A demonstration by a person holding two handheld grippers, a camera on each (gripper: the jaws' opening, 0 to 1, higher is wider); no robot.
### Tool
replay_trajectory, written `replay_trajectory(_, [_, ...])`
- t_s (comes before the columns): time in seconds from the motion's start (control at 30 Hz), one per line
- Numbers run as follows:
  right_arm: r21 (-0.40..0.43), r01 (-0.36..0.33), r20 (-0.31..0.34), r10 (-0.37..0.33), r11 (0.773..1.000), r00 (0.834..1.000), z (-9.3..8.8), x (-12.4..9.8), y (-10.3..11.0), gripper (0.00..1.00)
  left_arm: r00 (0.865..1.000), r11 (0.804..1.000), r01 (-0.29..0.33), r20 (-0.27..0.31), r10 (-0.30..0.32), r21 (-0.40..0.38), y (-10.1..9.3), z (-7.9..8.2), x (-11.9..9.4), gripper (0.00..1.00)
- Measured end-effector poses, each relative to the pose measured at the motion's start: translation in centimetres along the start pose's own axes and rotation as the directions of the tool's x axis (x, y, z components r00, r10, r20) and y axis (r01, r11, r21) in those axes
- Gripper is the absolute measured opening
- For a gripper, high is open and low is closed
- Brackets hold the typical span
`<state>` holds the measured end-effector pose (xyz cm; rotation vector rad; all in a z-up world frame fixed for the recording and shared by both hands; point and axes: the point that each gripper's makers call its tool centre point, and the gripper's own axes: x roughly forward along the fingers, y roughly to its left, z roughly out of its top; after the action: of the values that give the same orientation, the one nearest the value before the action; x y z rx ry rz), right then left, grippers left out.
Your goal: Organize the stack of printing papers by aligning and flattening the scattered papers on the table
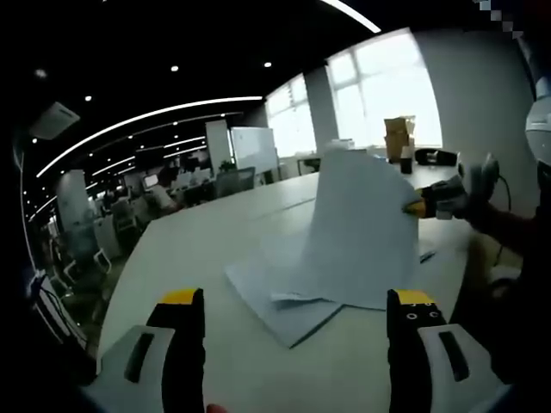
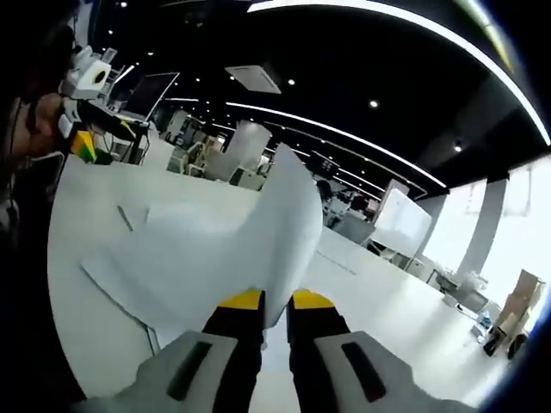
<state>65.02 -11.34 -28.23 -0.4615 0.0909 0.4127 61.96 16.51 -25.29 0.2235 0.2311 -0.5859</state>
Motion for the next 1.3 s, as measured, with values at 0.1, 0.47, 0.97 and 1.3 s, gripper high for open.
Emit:
replay_trajectory(0.1, [0.04,-0.013,0.016,0.012,0.999,1.0,0.4,0.0,-0.1,0.04,1.0,1.0,-0.002,0.001,0.002,0.0,0.0,0.0,-0.1,0.9])
replay_trajectory(0.47, [0.135,-0.046,0.071,0.037,0.99,0.997,1.7,-0.1,-0.8,0.02,1.0,1.0,-0.004,0.003,0.004,-0.007,0.1,-0.1,-0.2,0.9])
replay_trajectory(0.97, [0.152,-0.107,0.144,0.085,0.983,0.986,5.0,-0.7,-0.4,0.0,1.0,1.0,-0.011,0.004,0.011,-0.007,0.5,-0.1,-0.5,0.9])
replay_trajectory(1.3, [0.142,-0.14,0.18,0.114,0.98,0.977,6.4,-0.8,0.1,0.0,1.0,1.0,-0.014,0.012,0.014,-0.005,0.4,0.4,-0.6,0.89])
